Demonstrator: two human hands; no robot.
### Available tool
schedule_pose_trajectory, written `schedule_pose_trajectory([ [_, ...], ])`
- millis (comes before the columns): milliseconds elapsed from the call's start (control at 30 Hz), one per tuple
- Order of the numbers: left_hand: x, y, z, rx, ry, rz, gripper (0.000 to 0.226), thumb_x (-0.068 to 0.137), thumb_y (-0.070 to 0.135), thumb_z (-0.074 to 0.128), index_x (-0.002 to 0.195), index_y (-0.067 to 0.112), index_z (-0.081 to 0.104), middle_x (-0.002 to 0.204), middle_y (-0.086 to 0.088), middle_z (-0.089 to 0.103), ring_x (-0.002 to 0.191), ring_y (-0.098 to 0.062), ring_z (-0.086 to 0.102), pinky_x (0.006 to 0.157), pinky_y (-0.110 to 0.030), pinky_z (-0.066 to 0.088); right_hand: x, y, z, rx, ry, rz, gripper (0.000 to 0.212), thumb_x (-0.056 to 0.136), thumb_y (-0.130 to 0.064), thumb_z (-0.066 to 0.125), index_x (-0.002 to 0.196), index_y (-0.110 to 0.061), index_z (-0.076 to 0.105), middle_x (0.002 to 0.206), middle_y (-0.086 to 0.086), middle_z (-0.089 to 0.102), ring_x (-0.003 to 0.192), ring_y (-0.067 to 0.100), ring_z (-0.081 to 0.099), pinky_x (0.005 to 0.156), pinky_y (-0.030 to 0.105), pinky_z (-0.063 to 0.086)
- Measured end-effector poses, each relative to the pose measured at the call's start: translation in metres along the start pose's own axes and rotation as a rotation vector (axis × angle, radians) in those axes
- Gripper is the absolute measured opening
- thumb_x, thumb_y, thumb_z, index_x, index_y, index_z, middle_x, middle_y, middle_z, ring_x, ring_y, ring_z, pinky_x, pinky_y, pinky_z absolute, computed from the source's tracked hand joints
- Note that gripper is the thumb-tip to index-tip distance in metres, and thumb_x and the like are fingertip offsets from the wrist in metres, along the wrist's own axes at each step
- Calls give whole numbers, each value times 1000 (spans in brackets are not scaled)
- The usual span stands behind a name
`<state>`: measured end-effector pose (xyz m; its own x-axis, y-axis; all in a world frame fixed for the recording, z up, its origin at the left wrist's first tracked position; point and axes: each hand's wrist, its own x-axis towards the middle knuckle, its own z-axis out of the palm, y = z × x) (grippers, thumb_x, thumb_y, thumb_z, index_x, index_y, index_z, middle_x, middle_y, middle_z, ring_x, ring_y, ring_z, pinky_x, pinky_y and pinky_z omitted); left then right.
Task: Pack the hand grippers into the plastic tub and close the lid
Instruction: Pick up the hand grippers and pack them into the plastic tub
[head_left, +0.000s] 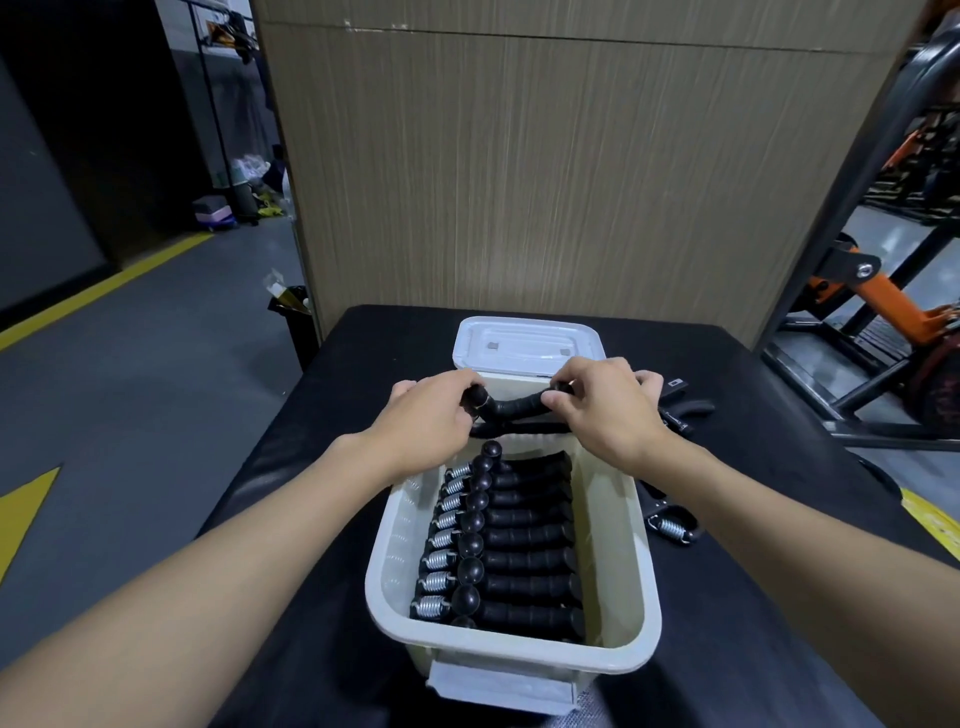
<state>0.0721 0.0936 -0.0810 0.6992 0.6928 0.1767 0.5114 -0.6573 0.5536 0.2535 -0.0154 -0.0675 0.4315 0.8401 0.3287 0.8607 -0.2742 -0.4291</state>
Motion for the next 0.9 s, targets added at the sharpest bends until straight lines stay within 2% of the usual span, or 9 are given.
schedule_pose_trajectory([
  [200, -1, 9, -6, -95, 77, -41, 38, 96, 22, 48, 133, 24, 56, 109, 9, 62, 96, -13, 59, 102, -42, 42, -10, -10, -17, 256, 23, 127, 13, 94, -36, 56, 90, -25, 62, 75, -9, 73, 88, 10, 61, 87, 34, 25],
  [300, -1, 17, -10, -199, 141, -65, 41, 96, 25, 50, 137, 22, 51, 131, 6, 48, 107, -6, 54, 96, -29, 41, -12, -12, -24, 543, 46, 245, 18, 92, -37, 59, 83, -22, 62, 69, -7, 74, 90, 13, 67, 96, 42, 39],
  [400, -2, 31, -11, -428, 241, -148, 31, 95, 23, 54, 127, 23, 50, 115, 0, 59, 97, -13, 62, 89, -36, 49, -18, -23, -38, 821, 23, 350, 22, 97, -30, 56, 81, -15, 58, 72, 0, 75, 95, 15, 62, 90, 35, 36],
  [500, -5, 47, -9, -905, 187, -273, 29, 96, 14, 58, 124, 12, 48, 104, -10, 67, 82, -22, 68, 86, -40, 57, -28, -29, -45, 960, -101, 392, 23, 100, -29, 51, 87, -12, 58, 90, 9, 77, 94, 4, 68, 108, 41, 27],
  [567, -8, 51, -9, -1114, 165, -328, 20, 97, 8, 58, 115, 12, 51, 101, -15, 65, 80, -24, 68, 84, -47, 59, -36, -31, -48, 955, -220, 401, 25, 101, -31, 49, 97, -13, 66, 89, 4, 78, 108, 9, 65, 112, 45, 22],
  [633, -11, 52, -9, -1164, 193, -359, 17, 97, 2, 56, 110, 11, 55, 100, -14, 64, 77, -25, 69, 77, -43, 61, -44, -29, -52, 857, -318, 357, 26, 100, -33, 50, 95, -19, 71, 83, 2, 78, 115, 15, 60, 109, 44, 25],
  [733, -16, 51, -7, -1185, 212, -394, 12, 97, -2, 54, 104, 7, 61, 99, -14, 64, 69, -20, 66, 66, -29, 60, -55, -28, -60, 725, -432, 232, 31, 97, -29, 56, 72, -26, 75, 80, 2, 76, 96, 12, 65, 101, 38, 32],
  [800, -20, 52, -5, -1193, 179, -394, 15, 97, -2, 53, 110, 1, 62, 96, -16, 66, 63, -17, 63, 60, -27, 57, -56, -25, -57, 681, -425, 222, 9, 90, -28, 66, 97, -21, 68, 85, -1, 74, 90, 12, 64, 94, 33, 39],
  [900, -26, 56, 1, -1195, 117, -360, 21, 98, -2, 51, 117, -2, 61, 98, -18, 68, 62, -18, 63, 55, -27, 53, -53, -21, -55, 622, -329, 239, 45, 86, -30, 72, 123, -26, 46, 95, -4, 68, 91, 14, 63, 80, 25, 45],
])
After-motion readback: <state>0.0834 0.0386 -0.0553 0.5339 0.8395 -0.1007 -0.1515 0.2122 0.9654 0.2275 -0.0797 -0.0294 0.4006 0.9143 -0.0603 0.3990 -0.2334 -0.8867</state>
